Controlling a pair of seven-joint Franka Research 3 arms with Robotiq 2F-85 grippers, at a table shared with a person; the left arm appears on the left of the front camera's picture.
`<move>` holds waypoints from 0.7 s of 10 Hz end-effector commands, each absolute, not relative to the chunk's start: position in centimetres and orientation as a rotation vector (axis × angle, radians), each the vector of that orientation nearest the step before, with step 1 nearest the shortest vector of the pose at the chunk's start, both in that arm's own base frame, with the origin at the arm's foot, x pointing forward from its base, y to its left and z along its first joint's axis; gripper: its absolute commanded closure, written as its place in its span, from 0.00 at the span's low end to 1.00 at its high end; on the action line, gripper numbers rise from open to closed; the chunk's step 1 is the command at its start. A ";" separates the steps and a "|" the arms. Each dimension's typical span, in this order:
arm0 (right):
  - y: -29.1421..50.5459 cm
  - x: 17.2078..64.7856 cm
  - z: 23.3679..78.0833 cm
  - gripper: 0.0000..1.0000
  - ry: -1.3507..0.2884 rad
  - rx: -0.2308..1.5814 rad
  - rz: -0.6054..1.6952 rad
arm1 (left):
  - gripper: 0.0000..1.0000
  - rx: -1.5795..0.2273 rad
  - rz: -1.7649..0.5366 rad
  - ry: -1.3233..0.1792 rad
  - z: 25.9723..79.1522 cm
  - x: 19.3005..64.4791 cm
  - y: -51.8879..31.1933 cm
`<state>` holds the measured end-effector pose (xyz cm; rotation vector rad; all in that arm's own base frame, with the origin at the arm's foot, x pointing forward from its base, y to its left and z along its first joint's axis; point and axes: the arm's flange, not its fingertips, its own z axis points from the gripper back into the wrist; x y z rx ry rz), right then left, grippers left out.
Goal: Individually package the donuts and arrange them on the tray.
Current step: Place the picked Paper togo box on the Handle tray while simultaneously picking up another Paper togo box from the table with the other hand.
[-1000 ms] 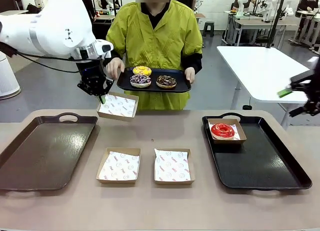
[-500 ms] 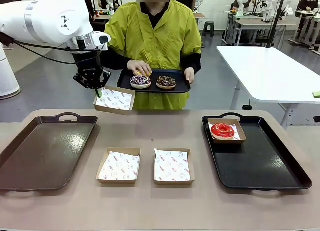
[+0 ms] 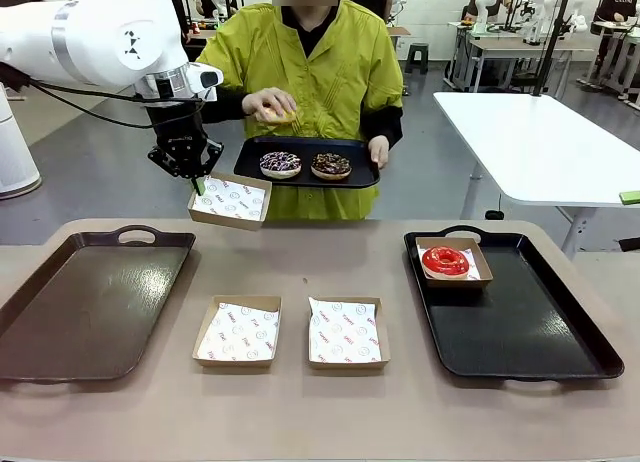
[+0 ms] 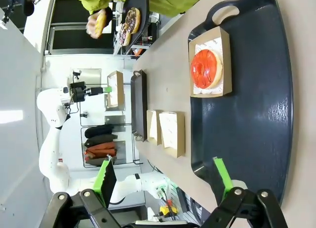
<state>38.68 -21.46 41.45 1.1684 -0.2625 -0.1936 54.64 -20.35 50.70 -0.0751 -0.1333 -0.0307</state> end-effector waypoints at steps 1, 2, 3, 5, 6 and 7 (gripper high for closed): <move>-21.2 38.0 41.9 0.00 -0.262 1.168 -0.203 | 1.00 -0.082 -0.034 -0.142 50.6 54.4 -20.1; -21.2 38.0 41.9 0.00 -0.262 1.168 -0.203 | 1.00 -0.082 -0.034 -0.142 50.6 54.4 -20.1; -21.2 38.0 41.9 0.00 -0.262 1.168 -0.203 | 1.00 -0.082 -0.034 -0.142 50.6 54.4 -20.1; -21.2 38.0 41.9 0.00 -0.262 1.168 -0.203 | 1.00 -0.082 -0.034 -0.142 50.6 54.4 -20.1; -21.2 38.0 41.9 0.00 -0.262 1.168 -0.203 | 1.00 -0.082 -0.034 -0.142 50.6 54.4 -20.1; -21.2 38.0 41.9 0.00 -0.262 1.168 -0.203 | 1.00 -0.082 -0.034 -0.142 50.6 54.4 -20.1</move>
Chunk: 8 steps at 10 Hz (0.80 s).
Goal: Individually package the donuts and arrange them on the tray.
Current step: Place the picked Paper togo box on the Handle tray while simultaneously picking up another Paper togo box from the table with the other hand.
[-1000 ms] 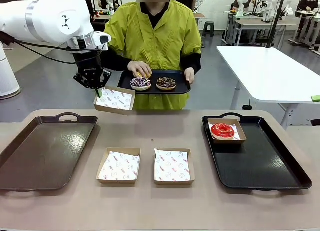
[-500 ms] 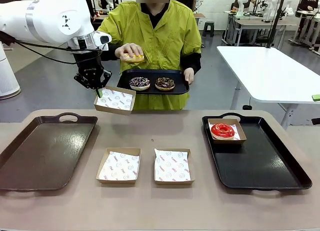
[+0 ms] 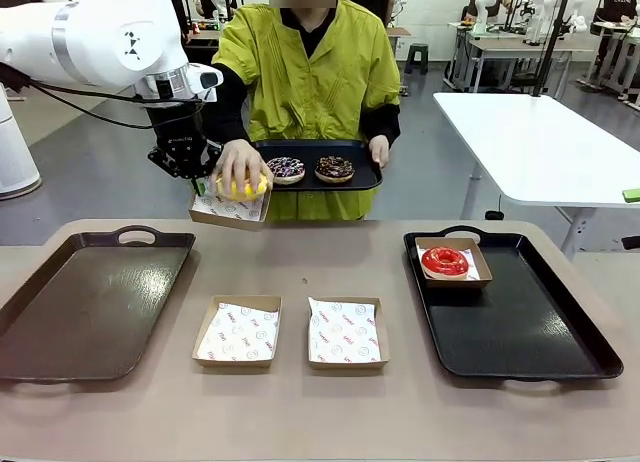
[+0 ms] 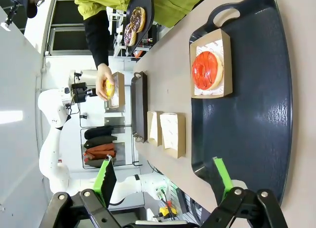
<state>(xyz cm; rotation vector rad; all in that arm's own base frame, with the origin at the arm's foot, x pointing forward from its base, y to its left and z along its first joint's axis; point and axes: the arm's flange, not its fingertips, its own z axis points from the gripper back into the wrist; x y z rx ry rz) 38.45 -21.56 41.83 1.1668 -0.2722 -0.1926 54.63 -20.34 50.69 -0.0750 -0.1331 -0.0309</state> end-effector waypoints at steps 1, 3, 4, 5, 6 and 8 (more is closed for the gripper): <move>-21.2 38.0 41.9 0.00 -0.262 1.168 -0.203 | 1.00 -0.082 -0.034 -0.142 50.6 54.4 -20.1; -21.2 38.0 41.9 0.00 -0.262 1.168 -0.203 | 1.00 -0.082 -0.034 -0.142 50.6 54.4 -20.1; -21.2 38.0 41.9 0.00 -0.262 1.168 -0.203 | 1.00 -0.082 -0.034 -0.142 50.6 54.4 -20.1; -21.2 38.0 41.9 0.00 -0.262 1.168 -0.203 | 1.00 -0.082 -0.034 -0.142 50.6 54.4 -20.1; -21.2 38.0 41.9 0.00 -0.262 1.168 -0.203 | 1.00 -0.082 -0.034 -0.142 50.6 54.4 -20.1; -21.2 38.0 41.9 0.00 -0.262 1.168 -0.203 | 1.00 -0.082 -0.034 -0.142 50.6 54.4 -20.1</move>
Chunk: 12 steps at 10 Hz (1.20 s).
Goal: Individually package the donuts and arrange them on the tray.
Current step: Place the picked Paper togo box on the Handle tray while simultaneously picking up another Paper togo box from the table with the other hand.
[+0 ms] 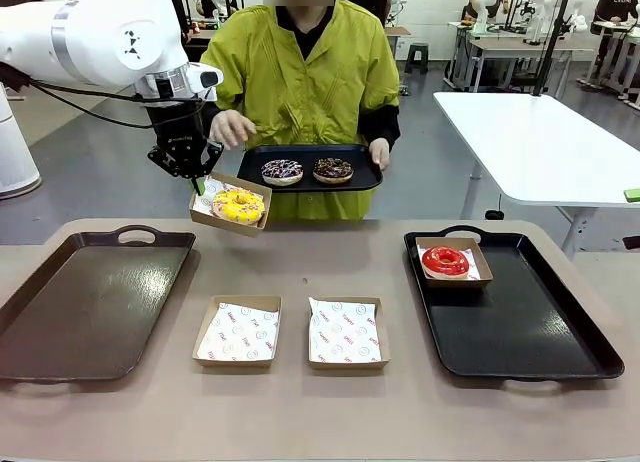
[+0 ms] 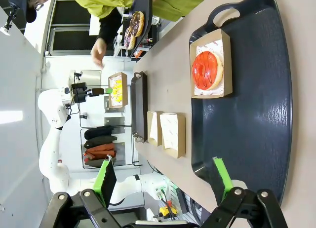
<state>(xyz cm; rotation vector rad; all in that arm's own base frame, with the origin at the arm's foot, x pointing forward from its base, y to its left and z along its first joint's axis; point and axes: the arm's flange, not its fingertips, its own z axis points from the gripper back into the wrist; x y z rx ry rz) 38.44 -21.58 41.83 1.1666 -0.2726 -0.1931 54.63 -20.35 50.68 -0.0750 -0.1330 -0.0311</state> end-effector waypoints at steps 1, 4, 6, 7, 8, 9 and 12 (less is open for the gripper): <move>-21.2 38.0 41.9 0.00 -0.262 1.168 -0.203 | 1.00 -0.082 -0.034 -0.142 50.6 54.4 -20.1; -21.2 38.0 41.9 0.00 -0.262 1.168 -0.203 | 1.00 -0.082 -0.034 -0.142 50.6 54.4 -20.1; -21.6 38.4 41.8 0.00 -0.273 1.167 -0.193 | 0.99 -0.075 -0.031 -0.133 50.7 54.6 -20.3; -19.6 38.9 43.1 0.00 -0.288 1.085 -0.130 | 0.99 -0.099 -0.040 -0.105 51.9 54.5 -18.7; -16.8 39.1 44.8 0.00 -0.253 0.977 -0.068 | 0.99 -0.133 -0.070 -0.098 54.2 52.2 -17.0; -14.2 40.2 46.0 0.00 -0.209 0.910 -0.063 | 0.99 -0.133 -0.088 -0.121 56.2 50.8 -14.9; -4.8 42.6 47.6 0.00 -0.131 0.697 -0.020 | 0.99 -0.081 -0.066 -0.122 57.7 48.3 -8.5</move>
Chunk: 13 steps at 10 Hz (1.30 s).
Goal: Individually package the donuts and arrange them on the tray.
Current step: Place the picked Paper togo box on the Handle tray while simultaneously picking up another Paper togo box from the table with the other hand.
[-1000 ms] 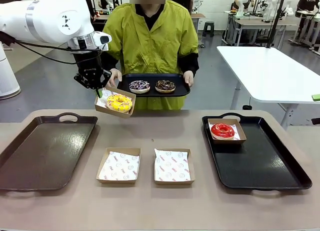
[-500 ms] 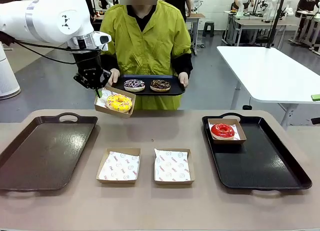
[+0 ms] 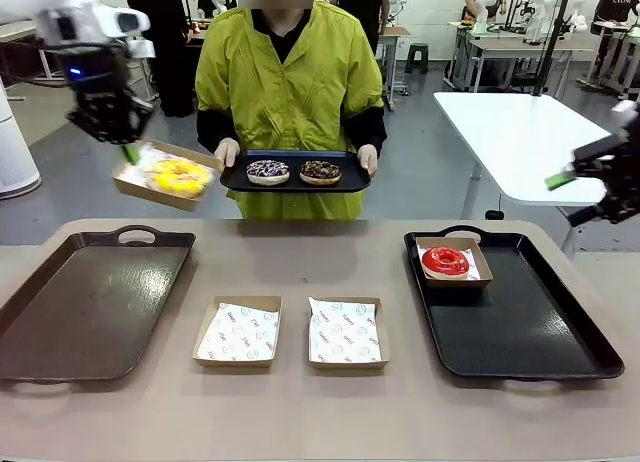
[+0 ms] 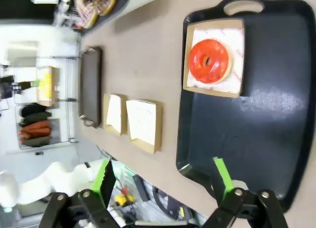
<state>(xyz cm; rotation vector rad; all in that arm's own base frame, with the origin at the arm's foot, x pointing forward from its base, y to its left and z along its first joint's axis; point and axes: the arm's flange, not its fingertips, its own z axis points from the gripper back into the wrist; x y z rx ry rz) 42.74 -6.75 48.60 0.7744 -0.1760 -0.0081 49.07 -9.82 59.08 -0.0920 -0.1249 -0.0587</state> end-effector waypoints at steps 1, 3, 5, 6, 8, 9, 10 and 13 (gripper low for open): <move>-1.3 42.8 47.4 0.00 -0.111 0.626 0.006 | 0.99 -0.054 -0.060 -0.111 56.7 47.9 -6.5; 5.3 42.4 45.5 0.00 -0.091 0.490 0.066 | 0.99 -0.031 -0.027 -0.084 54.1 47.7 -2.8; 9.7 42.3 42.2 0.00 -0.073 0.392 0.097 | 0.99 -0.026 0.005 -0.101 51.6 47.8 -0.8; 11.5 42.6 40.4 0.00 -0.066 0.353 0.103 | 0.99 -0.045 0.019 -0.104 50.6 48.7 -0.7; 13.2 42.4 37.2 0.00 -0.056 0.310 0.119 | 0.99 -0.076 0.044 -0.109 49.2 50.1 -2.4; 13.5 42.5 36.6 0.00 -0.057 0.317 0.120 | 0.99 -0.100 0.056 -0.120 49.5 50.5 -1.7; 12.6 41.9 37.1 0.00 -0.056 0.403 0.150 | 0.99 -0.119 0.101 -0.137 50.5 50.1 -1.7; 13.4 42.1 36.9 0.00 -0.045 0.339 0.148 | 0.99 -0.069 0.035 -0.098 48.9 49.9 -1.6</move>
